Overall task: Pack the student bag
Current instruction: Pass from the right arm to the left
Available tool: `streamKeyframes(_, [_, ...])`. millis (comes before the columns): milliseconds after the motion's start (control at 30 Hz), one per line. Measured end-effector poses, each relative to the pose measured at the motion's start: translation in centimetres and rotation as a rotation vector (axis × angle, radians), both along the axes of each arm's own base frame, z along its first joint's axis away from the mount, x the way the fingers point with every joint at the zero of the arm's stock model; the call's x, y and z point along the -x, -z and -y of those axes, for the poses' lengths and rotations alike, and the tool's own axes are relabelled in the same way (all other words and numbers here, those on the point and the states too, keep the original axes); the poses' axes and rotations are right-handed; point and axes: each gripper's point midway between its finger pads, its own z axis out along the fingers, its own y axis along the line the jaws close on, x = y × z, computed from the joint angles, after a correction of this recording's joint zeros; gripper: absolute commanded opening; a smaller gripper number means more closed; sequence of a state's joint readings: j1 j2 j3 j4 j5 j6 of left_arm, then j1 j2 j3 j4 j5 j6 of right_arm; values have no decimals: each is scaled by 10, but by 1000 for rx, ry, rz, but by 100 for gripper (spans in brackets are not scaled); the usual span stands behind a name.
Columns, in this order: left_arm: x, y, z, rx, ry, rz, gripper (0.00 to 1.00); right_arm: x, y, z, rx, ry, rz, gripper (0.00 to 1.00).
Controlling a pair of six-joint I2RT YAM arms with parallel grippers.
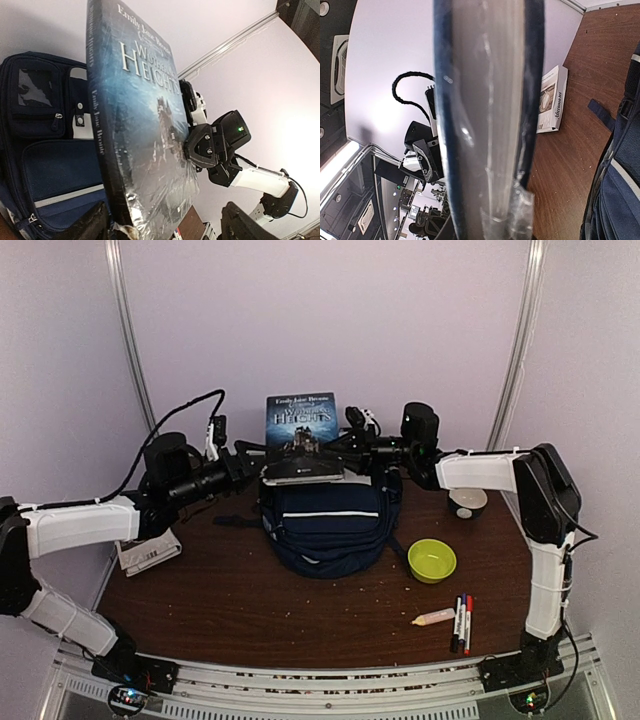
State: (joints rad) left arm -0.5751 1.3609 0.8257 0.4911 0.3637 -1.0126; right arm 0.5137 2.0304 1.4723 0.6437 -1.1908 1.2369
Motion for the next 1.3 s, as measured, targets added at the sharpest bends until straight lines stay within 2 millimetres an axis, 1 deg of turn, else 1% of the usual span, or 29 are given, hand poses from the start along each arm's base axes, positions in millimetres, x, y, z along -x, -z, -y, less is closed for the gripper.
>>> streamKeyframes(67, [-1,-1,3,25,13,0,76,0,0,0,2,0,-3,7])
streamKeyframes(167, [-4,2,8,48,25,-17,75,2,-2,1,1,0,-1,7])
streamKeyframes(267, [-6,8,12,61,39,-42,70,3,-6,2,-4,1,7,7])
streamKeyframes(400, [-5,5,17,98,65,-44,56,5,-12,3,-9,0,17,8])
streamKeyframes(500, [-3,3,23,131,94,-42,45,6,-11,2,-8,-2,19,9])
streamKeyframes(700, [-7,11,27,160,105,-78,24,7,-8,2,-4,-4,28,12])
streamKeyframes(767, [-7,12,27,168,107,-85,19,7,-8,2,-4,-4,36,14])
streamKeyframes(800, [-6,11,27,176,110,-83,17,7,-8,3,-4,-4,43,16])
streamKeyframes(833, [-5,10,27,182,113,-82,14,7,-8,3,-5,-5,50,22])
streamKeyframes(900, [-4,8,26,190,118,-74,6,8,-9,3,-7,-7,66,37])
streamKeyframes(1000, [-2,8,27,190,127,-71,3,8,-7,2,-2,-5,76,49])
streamKeyframes(1067, [-1,13,28,181,133,-78,2,7,-4,3,8,-4,86,56])
streamKeyframes(1233, [4,28,27,148,140,-103,1,9,8,9,90,-1,122,62])
streamKeyframes(1300, [7,31,25,130,141,-106,0,10,12,15,130,5,138,62])
